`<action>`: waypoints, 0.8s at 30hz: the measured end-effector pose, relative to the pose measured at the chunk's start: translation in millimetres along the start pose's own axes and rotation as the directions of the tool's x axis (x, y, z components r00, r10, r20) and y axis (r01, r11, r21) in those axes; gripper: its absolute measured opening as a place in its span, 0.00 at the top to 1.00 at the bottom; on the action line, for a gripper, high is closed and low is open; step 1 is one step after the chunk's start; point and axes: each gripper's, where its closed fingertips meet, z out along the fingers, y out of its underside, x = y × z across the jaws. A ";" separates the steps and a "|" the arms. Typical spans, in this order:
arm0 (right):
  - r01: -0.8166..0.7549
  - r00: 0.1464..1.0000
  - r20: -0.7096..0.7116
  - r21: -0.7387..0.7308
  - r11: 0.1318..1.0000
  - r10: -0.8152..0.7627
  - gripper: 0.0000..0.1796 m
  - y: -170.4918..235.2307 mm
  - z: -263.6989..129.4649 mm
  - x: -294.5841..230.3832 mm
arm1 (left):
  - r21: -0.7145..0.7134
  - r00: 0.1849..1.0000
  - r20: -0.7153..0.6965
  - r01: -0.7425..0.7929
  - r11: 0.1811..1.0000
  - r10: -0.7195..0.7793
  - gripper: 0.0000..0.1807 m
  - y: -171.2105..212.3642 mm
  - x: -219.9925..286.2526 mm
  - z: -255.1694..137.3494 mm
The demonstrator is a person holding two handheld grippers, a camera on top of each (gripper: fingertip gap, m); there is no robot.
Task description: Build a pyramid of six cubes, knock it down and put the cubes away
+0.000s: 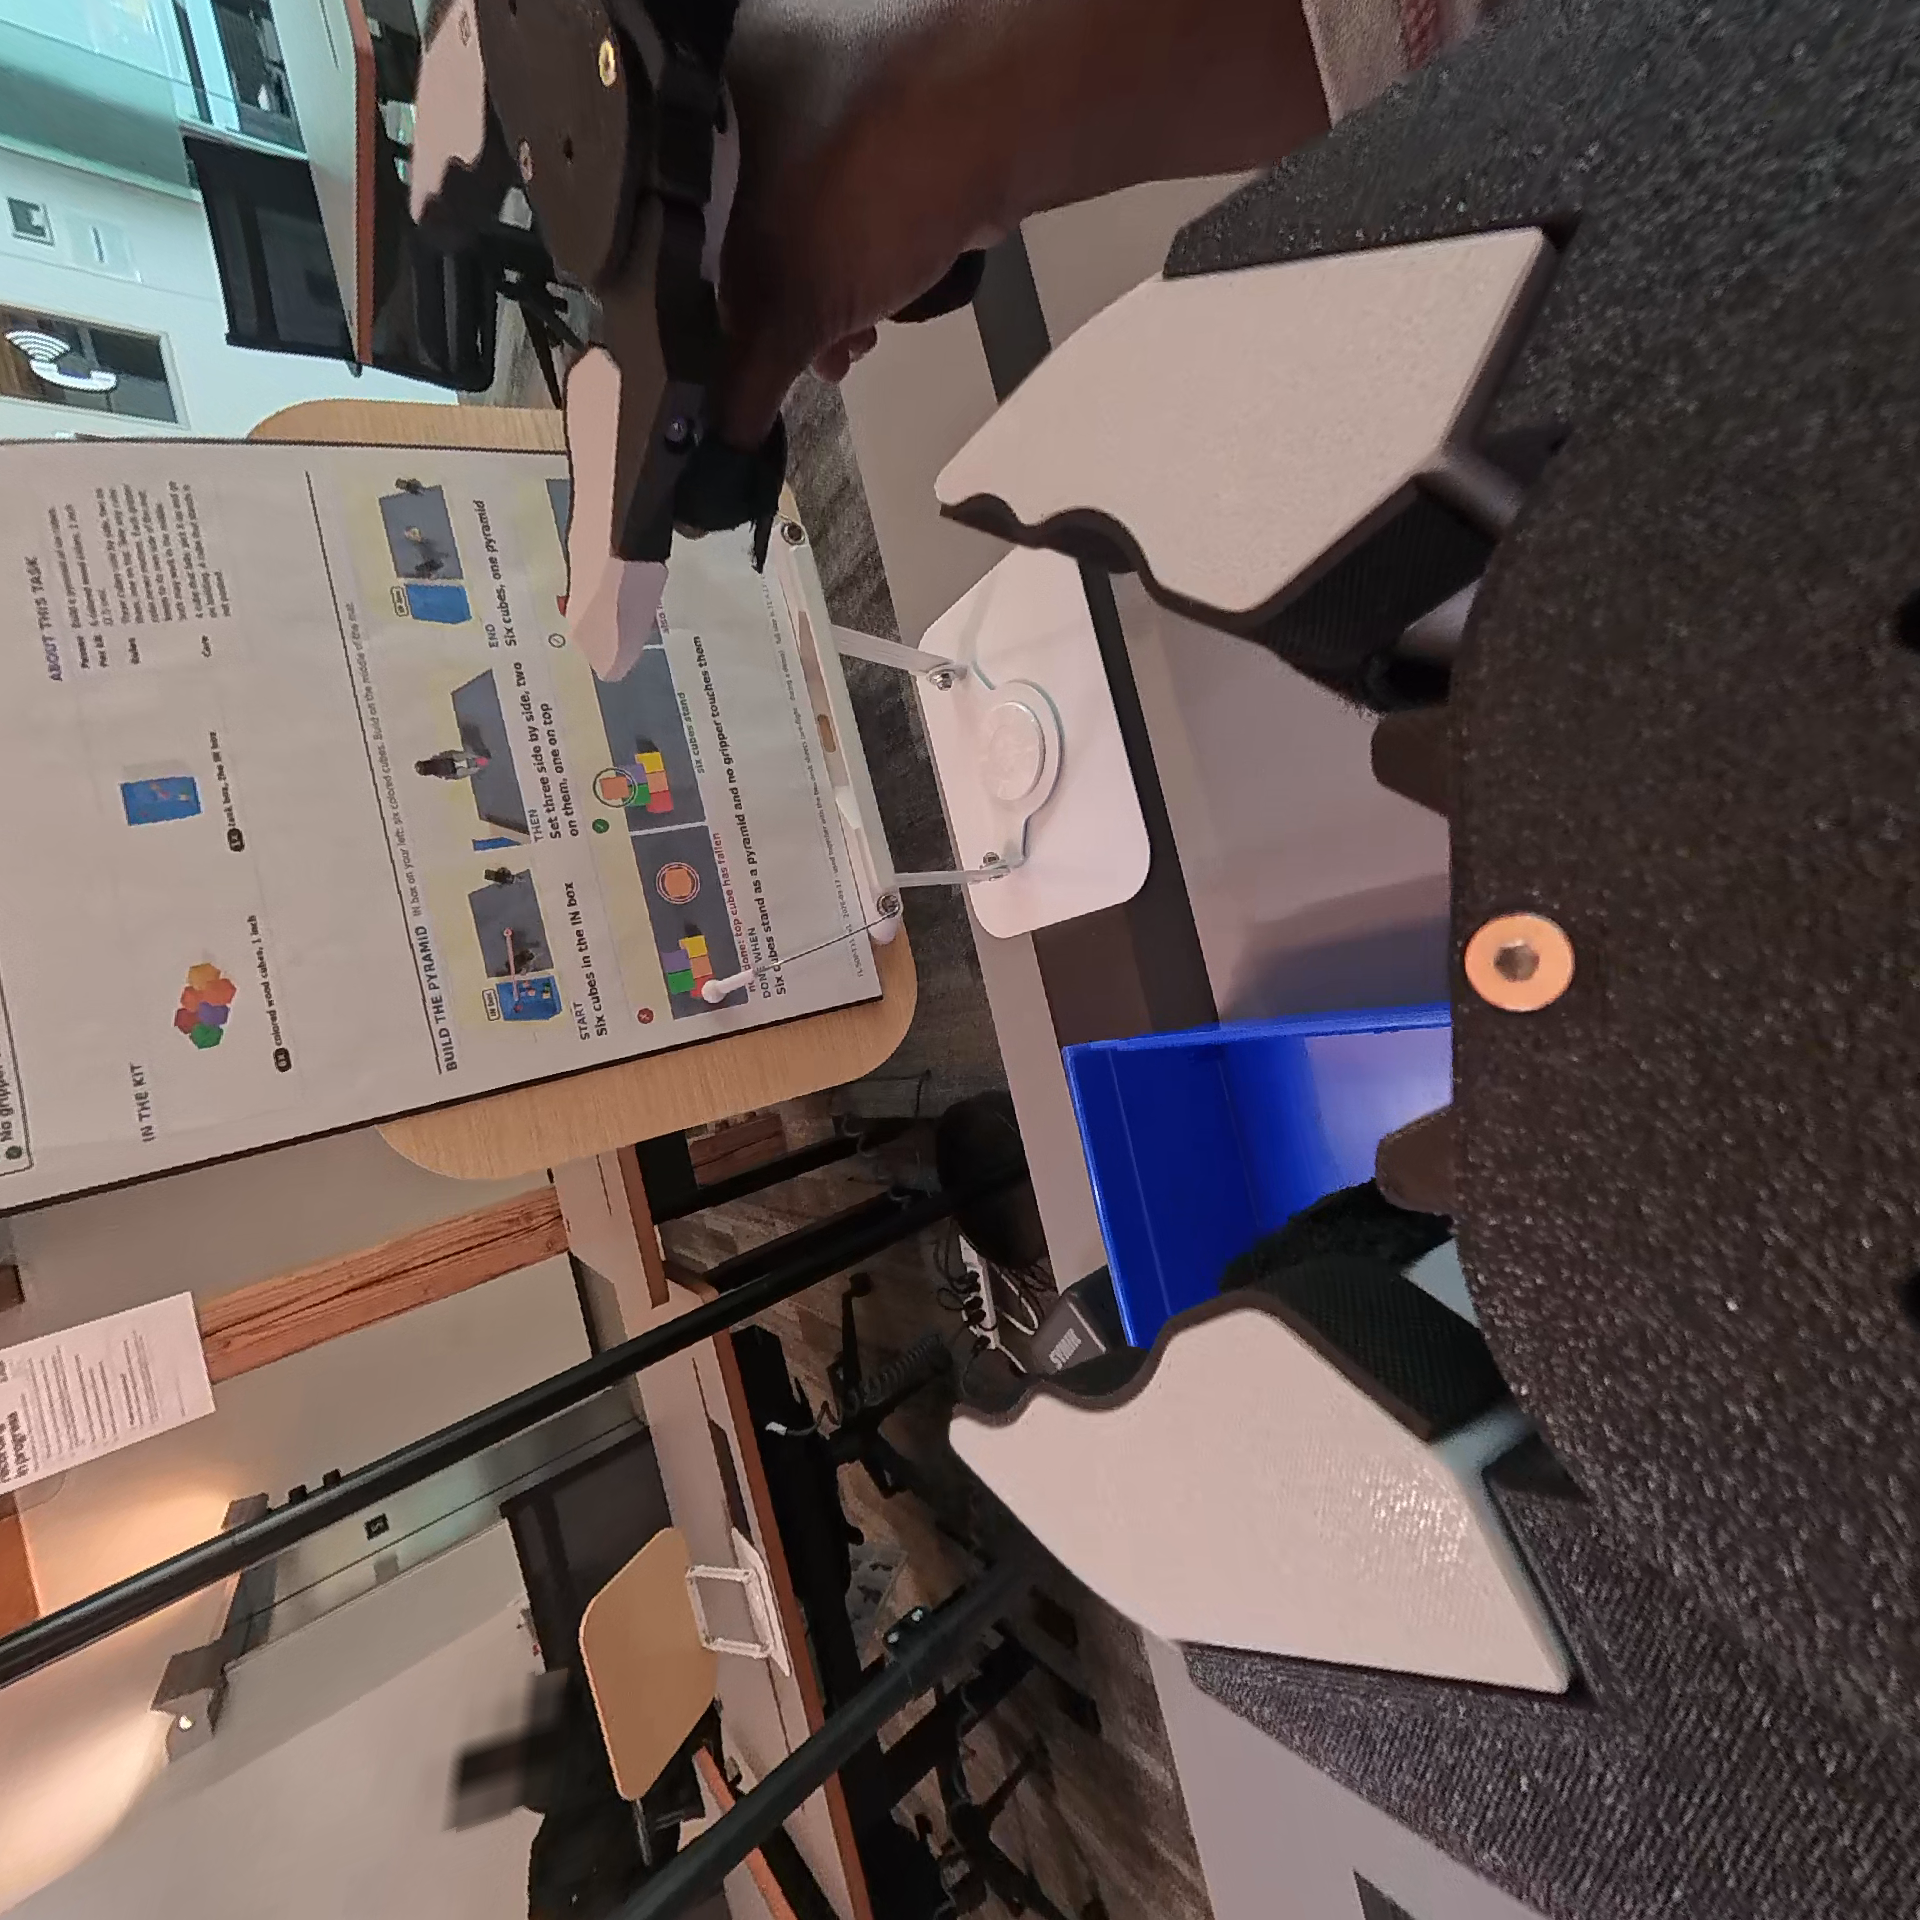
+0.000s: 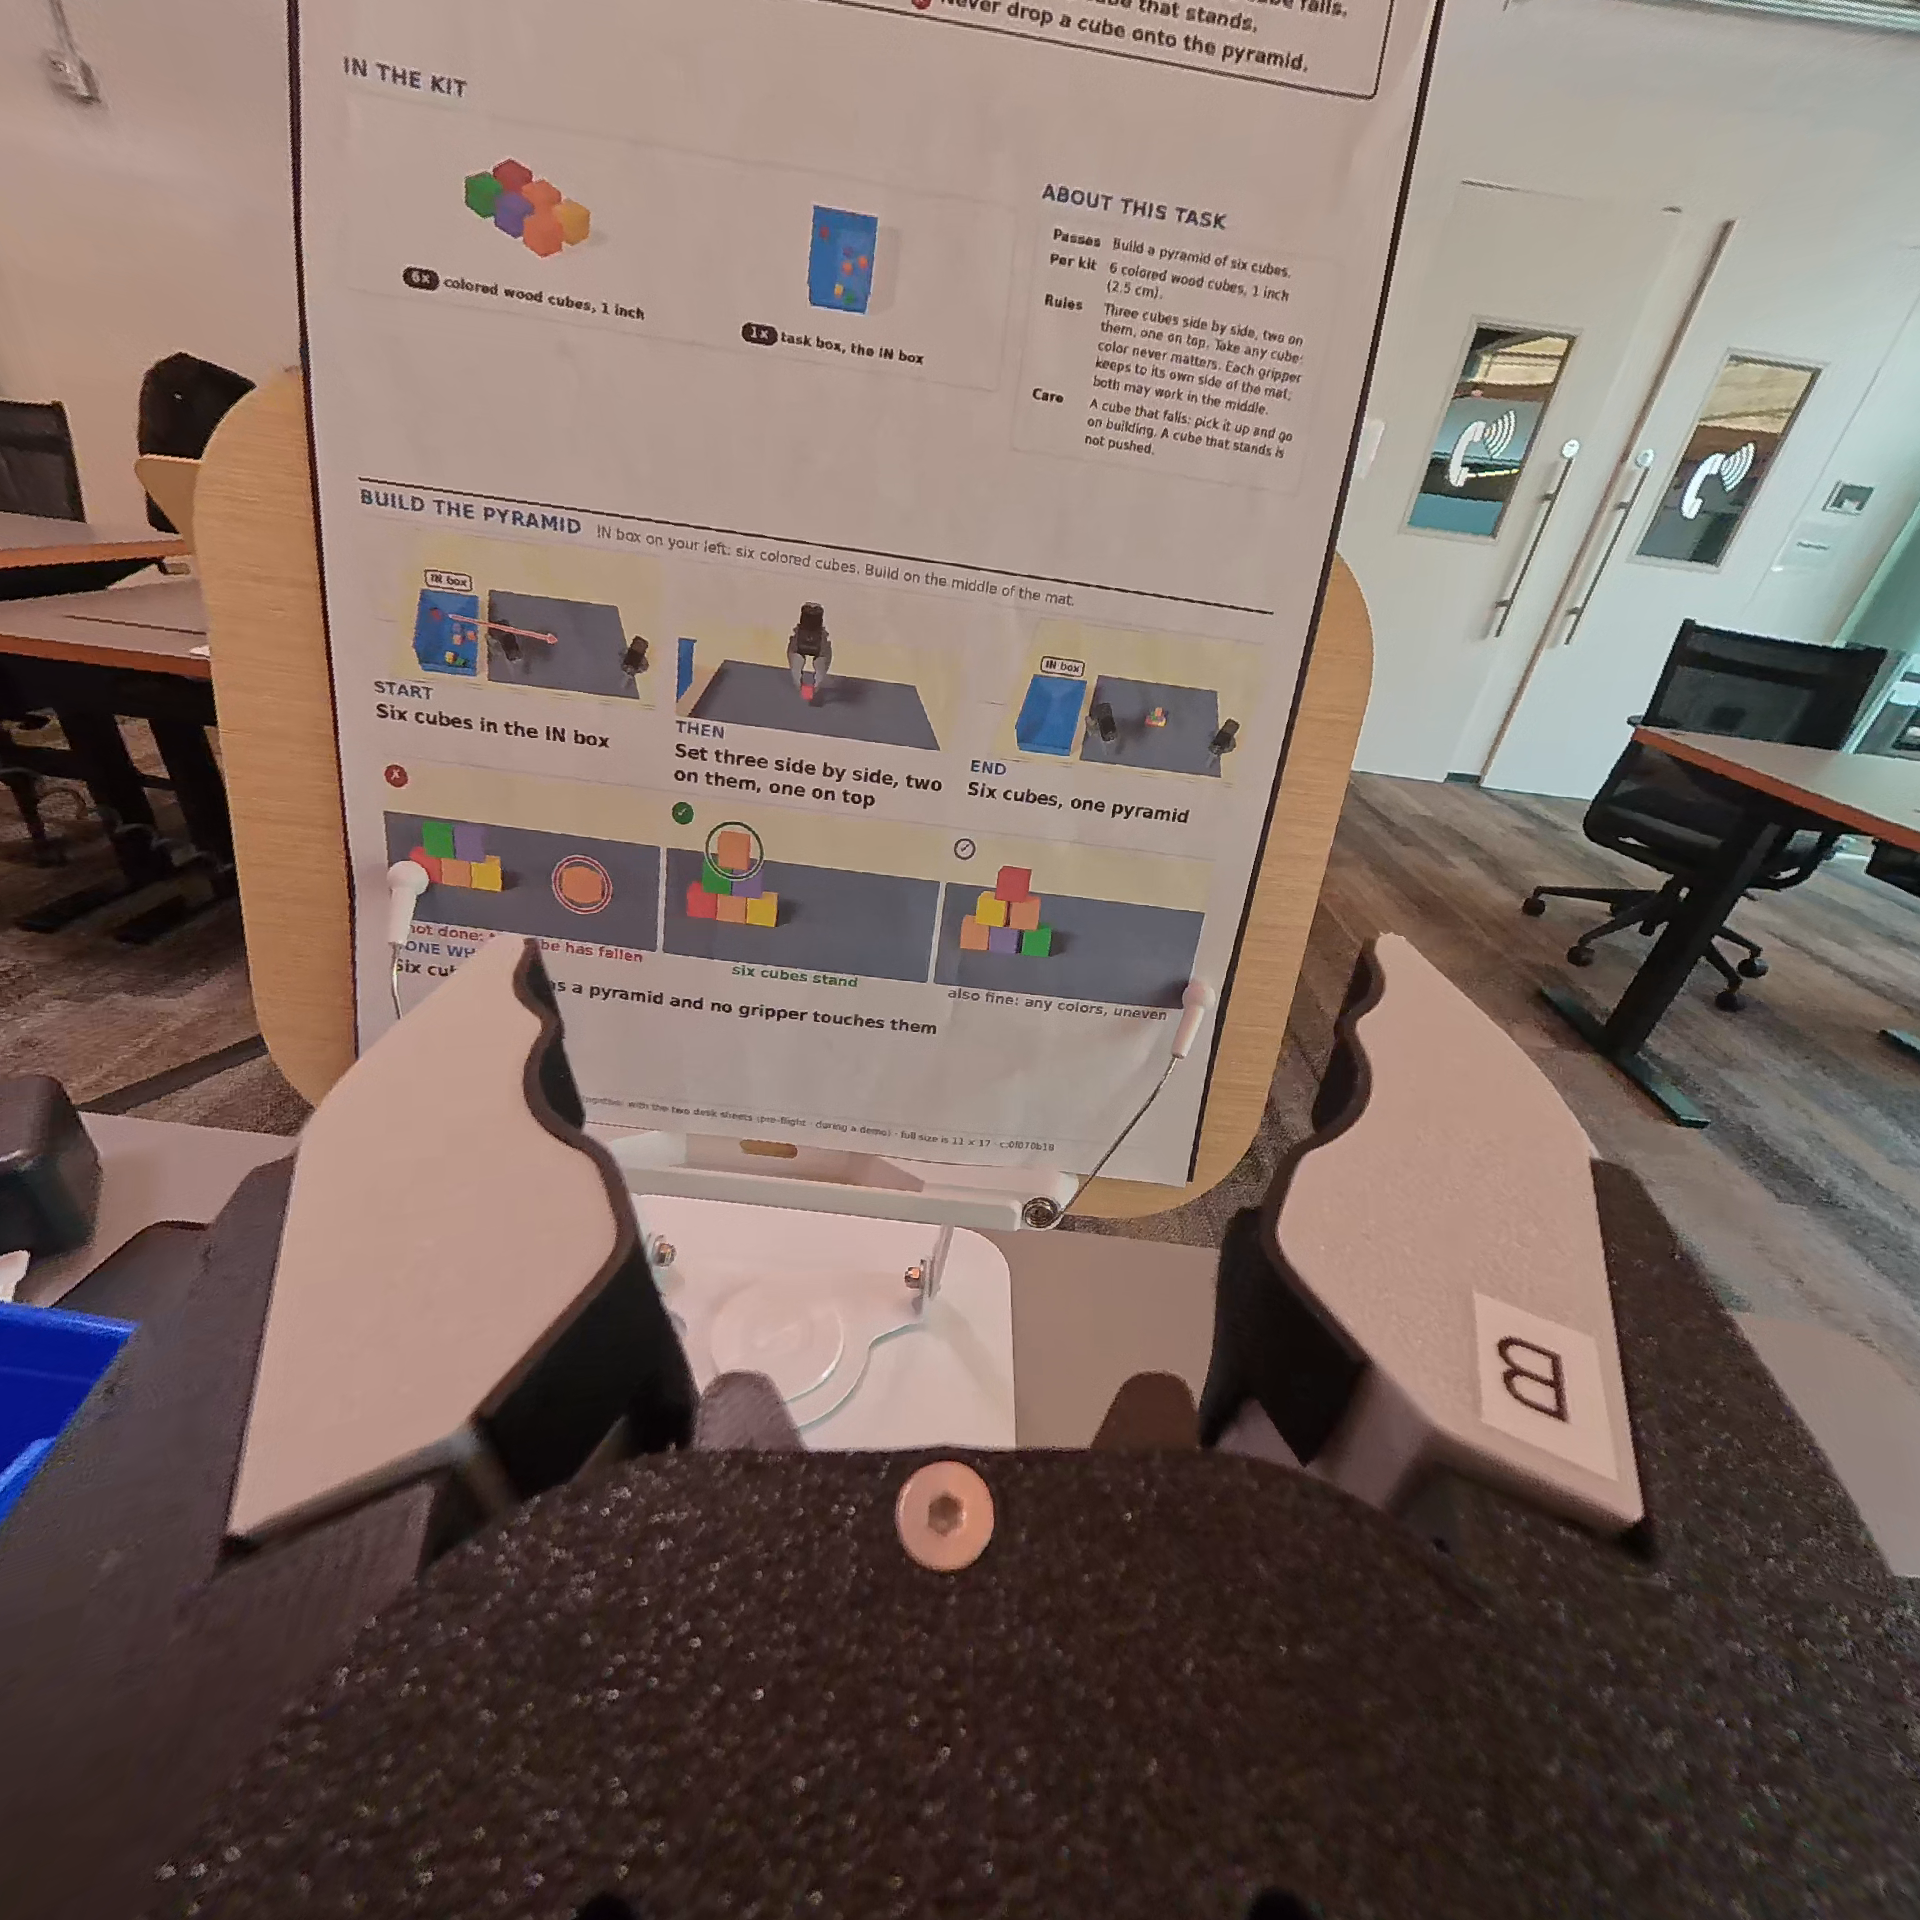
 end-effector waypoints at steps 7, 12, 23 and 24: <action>-0.011 1.000 0.009 -0.001 1.000 0.011 0.25 1.6 1.3 0.6 | -0.001 1.000 0.000 -0.002 1.000 0.002 0.19 0.5 0.5 0.5; -0.017 1.000 0.003 0.004 1.000 0.017 0.26 1.3 1.1 3.1 | -0.002 1.000 -0.002 0.000 1.000 0.000 0.19 0.7 0.4 0.5; 0.003 1.000 0.027 -0.006 1.000 -0.003 0.32 3.5 1.5 -2.3 | -0.030 1.000 -0.018 0.011 1.000 -0.012 0.20 4.8 -0.3 0.8; 0.004 1.000 0.030 -0.008 1.000 -0.004 0.32 3.8 1.6 -2.9 | -0.031 1.000 -0.017 0.012 0.999 -0.012 0.20 5.0 -0.8 0.9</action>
